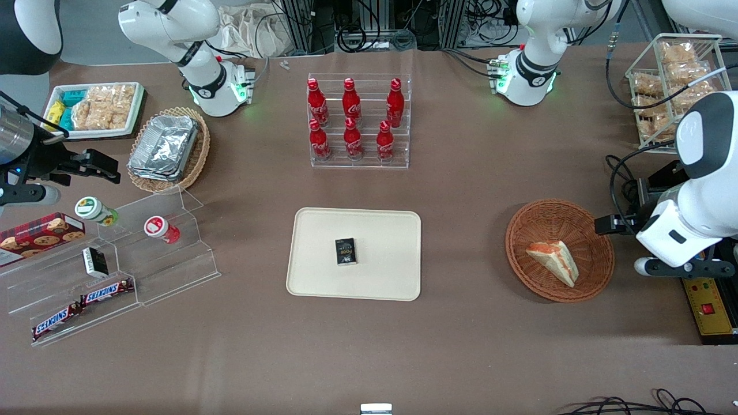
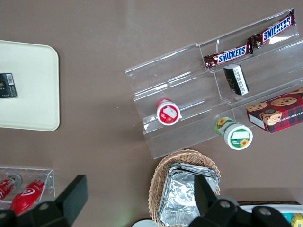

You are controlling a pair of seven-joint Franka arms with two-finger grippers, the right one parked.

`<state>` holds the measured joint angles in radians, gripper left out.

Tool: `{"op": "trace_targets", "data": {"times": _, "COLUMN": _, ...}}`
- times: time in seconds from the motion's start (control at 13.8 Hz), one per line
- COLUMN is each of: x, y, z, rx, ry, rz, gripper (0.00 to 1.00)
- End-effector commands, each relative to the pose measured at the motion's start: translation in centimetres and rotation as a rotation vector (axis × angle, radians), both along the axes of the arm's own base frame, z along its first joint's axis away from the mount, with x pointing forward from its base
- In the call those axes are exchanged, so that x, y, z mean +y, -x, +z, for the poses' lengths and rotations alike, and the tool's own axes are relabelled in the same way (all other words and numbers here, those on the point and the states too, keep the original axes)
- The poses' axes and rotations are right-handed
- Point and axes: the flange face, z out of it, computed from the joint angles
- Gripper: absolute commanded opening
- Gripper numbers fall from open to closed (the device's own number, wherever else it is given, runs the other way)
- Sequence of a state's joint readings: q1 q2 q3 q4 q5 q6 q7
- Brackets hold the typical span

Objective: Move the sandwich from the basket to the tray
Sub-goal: 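Move the left gripper toward the wicker basket holding the sandwich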

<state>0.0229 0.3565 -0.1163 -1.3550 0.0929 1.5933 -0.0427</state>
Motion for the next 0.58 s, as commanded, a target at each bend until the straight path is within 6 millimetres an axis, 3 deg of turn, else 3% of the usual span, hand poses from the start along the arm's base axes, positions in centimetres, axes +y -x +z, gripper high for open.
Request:
{"op": "trace_targets", "data": {"times": 0.0, "x": -0.1, "y": 0.1, "z": 0.2, "rx": 0.01, "ry": -0.016, "rz": 0.001, "gripper": 1.0}}
{"op": "trace_targets", "data": {"times": 0.22, "x": 0.0, "y": 0.0, "z": -0.4, "rx": 0.015, "ry": -0.018, "rz": 0.007, "gripper": 1.0}}
{"op": "trace_targets", "data": {"times": 0.51, "x": 0.5, "y": 0.4, "z": -7.0, "rx": 0.067, "ry": -0.026, "rz": 0.015, "gripper": 1.0}}
